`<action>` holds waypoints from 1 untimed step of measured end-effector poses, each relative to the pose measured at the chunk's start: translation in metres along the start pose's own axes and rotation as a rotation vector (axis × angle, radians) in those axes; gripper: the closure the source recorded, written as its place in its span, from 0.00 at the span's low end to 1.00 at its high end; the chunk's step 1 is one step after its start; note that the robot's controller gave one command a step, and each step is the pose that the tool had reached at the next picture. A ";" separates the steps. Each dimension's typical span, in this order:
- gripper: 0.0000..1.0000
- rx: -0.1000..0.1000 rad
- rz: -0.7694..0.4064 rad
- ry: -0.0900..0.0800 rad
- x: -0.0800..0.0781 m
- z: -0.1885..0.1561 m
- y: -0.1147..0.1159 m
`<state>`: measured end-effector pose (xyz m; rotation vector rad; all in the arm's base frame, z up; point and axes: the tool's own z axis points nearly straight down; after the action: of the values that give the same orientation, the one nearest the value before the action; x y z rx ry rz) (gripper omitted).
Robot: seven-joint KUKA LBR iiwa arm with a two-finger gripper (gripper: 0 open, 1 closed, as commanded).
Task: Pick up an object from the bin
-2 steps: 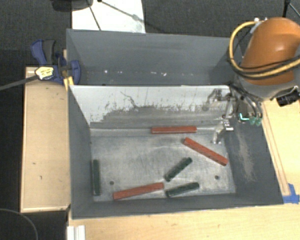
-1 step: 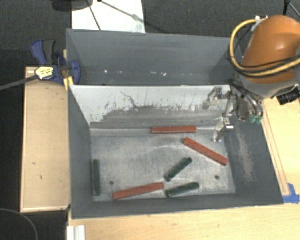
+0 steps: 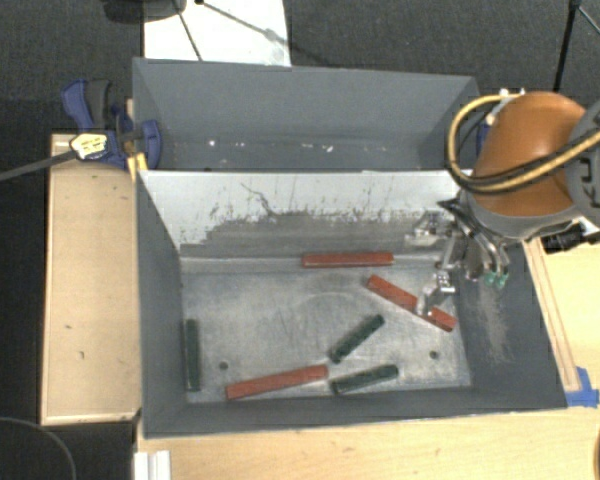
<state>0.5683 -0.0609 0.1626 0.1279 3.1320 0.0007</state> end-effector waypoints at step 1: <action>0.00 0.000 0.028 0.008 0.010 0.020 -0.015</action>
Offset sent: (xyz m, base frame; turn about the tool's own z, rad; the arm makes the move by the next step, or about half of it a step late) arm 0.0094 -0.0103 -0.0416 0.2032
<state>0.5576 -0.0746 0.1429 0.1724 3.1381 0.0014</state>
